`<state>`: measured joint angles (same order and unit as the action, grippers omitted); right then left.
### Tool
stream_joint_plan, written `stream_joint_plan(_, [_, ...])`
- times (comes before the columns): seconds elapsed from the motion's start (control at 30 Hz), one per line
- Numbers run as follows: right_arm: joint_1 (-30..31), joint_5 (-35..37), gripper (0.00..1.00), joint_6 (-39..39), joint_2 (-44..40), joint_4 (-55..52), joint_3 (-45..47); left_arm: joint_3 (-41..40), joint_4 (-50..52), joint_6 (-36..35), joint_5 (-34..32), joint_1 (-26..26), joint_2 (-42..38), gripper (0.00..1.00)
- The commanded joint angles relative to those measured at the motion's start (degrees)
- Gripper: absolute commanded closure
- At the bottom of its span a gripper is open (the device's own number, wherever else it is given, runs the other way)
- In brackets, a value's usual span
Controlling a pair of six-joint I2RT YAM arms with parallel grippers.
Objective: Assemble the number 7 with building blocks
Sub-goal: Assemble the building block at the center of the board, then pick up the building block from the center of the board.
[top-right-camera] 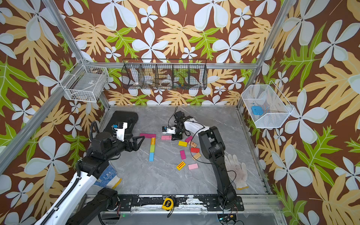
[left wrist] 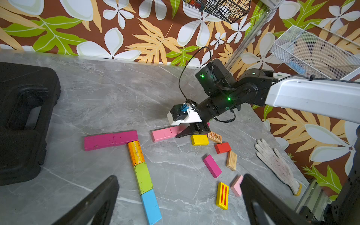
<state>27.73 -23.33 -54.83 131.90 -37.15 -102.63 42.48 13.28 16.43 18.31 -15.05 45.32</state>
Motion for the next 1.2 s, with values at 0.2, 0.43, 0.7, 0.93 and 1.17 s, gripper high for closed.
stream_joint_plan(0.2, [-0.36,1.69,0.49,-0.77,-5.03,-0.07,3.74,0.16,-0.71,0.27,0.84,0.11,0.21,0.00])
stream_joint_plan(0.43, [-1.99,-1.32,0.43,2.44,-15.97,8.45,13.07,-0.11,-3.09,2.30,4.16,0.11,1.06,0.00])
stream_joint_plan(0.7, [-2.58,2.58,0.43,12.04,-21.17,10.97,21.30,-1.96,-9.79,7.71,8.06,-0.05,2.40,0.00])
stream_joint_plan(0.93, [-2.67,3.59,0.44,16.63,-24.27,14.57,31.67,-1.97,-11.70,8.54,9.79,0.01,3.81,0.00])
stream_joint_plan(1.17, [-2.65,5.46,0.45,17.66,-24.09,16.30,33.57,-2.04,-11.95,8.01,10.17,-0.06,4.38,0.00])
